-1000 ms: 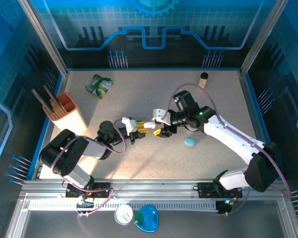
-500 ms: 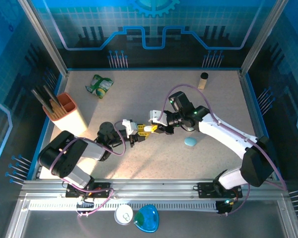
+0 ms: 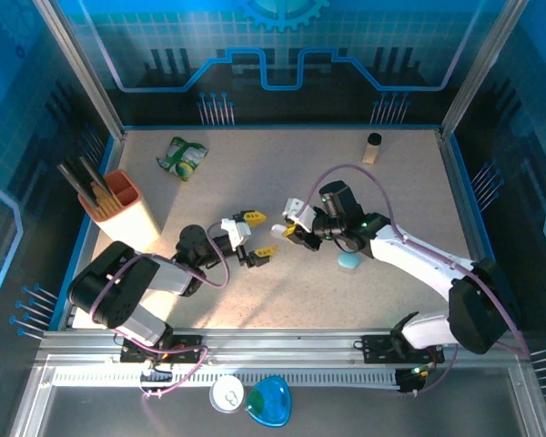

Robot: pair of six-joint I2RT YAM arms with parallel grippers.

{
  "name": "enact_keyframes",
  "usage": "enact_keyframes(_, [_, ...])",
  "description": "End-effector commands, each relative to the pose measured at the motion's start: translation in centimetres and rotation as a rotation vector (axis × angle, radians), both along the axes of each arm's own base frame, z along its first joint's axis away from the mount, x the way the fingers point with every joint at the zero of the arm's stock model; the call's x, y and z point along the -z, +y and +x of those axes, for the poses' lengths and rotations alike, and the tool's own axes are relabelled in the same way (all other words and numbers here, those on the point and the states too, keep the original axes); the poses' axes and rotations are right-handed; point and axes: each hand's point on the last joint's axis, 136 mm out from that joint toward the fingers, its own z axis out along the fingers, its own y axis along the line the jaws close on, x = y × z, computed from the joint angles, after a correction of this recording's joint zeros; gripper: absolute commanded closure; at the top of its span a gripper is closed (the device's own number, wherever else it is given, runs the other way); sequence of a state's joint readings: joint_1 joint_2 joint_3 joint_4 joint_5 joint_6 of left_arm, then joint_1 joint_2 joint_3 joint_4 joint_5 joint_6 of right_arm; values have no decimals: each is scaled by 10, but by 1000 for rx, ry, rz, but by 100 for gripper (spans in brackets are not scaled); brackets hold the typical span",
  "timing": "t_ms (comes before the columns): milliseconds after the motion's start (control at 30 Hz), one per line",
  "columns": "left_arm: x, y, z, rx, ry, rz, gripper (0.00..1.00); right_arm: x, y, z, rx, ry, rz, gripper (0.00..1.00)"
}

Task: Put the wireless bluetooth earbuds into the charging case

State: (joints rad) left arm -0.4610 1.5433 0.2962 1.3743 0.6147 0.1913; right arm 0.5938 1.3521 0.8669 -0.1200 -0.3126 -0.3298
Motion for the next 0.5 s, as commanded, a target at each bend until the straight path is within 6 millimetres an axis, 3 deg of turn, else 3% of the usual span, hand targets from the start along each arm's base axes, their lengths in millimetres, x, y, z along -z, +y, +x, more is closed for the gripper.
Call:
enact_keyframes(0, [-5,6,3,-50,-42,-3,1,-31,-21,36,303,45,219,94])
enact_keyframes(133, [1,15,12,-132,-16,-2,1,-22,-41,47,512,218,307,94])
enact_keyframes(467, [25,23,26,-216,156,155,1,18,-29,65,624,453,321,90])
